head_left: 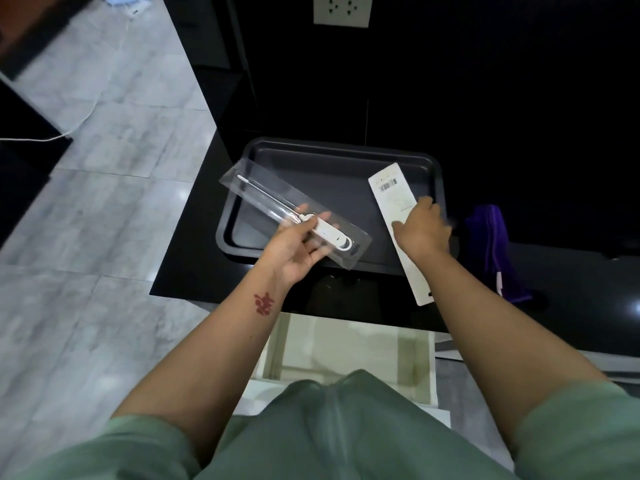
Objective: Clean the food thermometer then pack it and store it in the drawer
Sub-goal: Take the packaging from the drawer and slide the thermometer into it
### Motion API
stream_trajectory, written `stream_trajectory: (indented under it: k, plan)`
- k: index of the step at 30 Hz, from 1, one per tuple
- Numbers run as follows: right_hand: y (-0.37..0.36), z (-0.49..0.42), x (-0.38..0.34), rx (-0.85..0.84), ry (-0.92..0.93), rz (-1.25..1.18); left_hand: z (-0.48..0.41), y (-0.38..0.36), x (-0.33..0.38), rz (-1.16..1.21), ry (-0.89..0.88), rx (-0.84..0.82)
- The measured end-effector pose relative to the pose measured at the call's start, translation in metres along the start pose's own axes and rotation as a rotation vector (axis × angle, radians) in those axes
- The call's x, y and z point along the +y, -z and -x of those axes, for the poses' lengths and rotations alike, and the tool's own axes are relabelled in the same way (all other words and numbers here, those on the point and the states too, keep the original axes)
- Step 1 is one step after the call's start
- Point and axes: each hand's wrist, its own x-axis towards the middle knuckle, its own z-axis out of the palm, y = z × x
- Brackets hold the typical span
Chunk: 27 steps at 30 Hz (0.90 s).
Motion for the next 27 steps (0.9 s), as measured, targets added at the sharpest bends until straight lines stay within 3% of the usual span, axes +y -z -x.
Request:
stream_trajectory:
  k: [11, 14, 18, 22, 27]
  plan:
    - [0.035, 0.02, -0.02, -0.056, 0.087, -0.463, 0.016, 0.012, 0.018, -0.031, -0.058, 0.077]
    - [0.032, 0.031, -0.029, -0.148, 0.158, -0.513, 0.022, 0.015, 0.02, -0.002, -0.081, 0.11]
    - [0.023, 0.048, -0.032, -0.235, 0.309, -0.365, 0.029, 0.016, 0.02, 0.0, -0.103, 0.115]
    - [0.021, 0.057, -0.033, -0.173, 0.392, -0.08, 0.032, 0.018, 0.022, 0.011, -0.131, 0.117]
    - [0.02, 0.061, -0.027, -0.135, 0.42, -0.007, 0.037, 0.023, 0.027, 0.023, -0.148, 0.094]
